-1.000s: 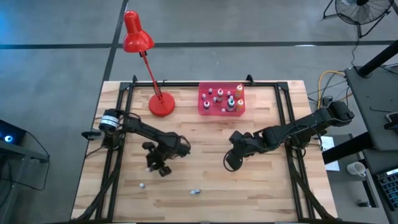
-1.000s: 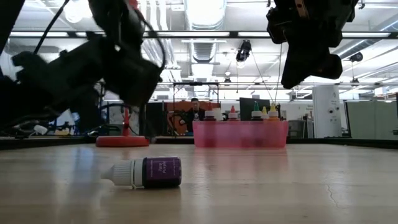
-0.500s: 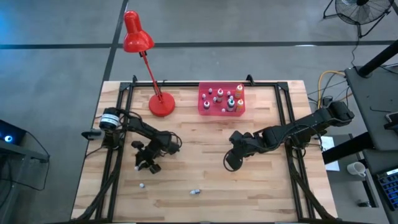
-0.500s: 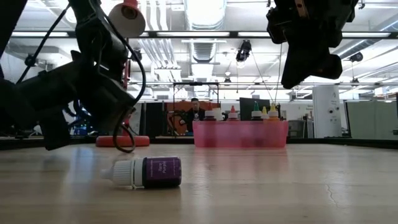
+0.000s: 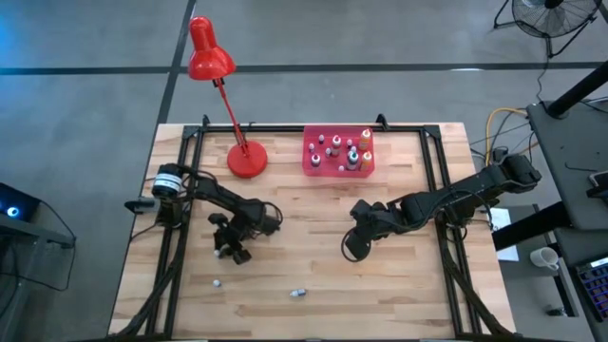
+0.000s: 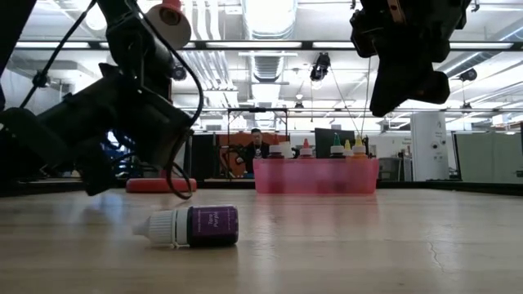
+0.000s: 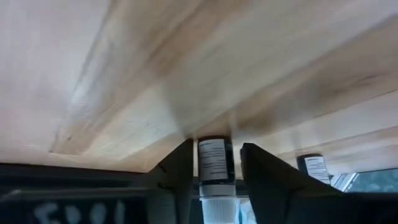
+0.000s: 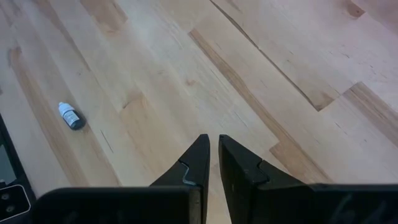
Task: Pick & Place food coloring
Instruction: Adjust the small purple food coloring bottle
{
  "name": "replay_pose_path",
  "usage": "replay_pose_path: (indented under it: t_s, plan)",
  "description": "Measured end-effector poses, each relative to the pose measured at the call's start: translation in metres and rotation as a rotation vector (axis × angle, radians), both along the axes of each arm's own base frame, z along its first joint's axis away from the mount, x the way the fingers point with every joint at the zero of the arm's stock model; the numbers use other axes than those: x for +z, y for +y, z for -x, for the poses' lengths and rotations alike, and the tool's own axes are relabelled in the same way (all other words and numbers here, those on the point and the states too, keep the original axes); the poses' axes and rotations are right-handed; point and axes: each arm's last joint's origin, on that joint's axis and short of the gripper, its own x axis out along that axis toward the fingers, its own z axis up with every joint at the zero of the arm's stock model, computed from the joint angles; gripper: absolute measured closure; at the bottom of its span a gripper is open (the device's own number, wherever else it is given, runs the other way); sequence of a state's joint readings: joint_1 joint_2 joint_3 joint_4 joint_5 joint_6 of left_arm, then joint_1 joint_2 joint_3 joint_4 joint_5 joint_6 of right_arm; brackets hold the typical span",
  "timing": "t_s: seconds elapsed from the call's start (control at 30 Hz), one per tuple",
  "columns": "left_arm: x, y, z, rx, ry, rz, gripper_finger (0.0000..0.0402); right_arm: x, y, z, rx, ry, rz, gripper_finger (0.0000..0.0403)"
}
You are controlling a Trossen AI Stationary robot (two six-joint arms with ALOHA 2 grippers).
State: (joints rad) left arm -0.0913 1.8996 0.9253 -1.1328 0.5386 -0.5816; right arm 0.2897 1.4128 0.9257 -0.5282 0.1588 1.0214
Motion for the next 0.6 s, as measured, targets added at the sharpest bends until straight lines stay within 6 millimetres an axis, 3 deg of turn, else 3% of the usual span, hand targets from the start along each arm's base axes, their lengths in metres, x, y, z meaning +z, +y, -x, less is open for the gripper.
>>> replay_pose_path:
  t_s: [0.33,0.6]
  plan:
    - [0.013,0.001,-0.02,-0.063,-0.1,-0.059,0.0255,-0.001,-0.001,0.002,0.003,0.026,0.01,0.0374]
    - [0.049,-0.001,-0.073,-0.307,-0.454,-0.204,0.0254,-0.003,-0.002,0.005,0.008,0.065,0.023,0.0374]
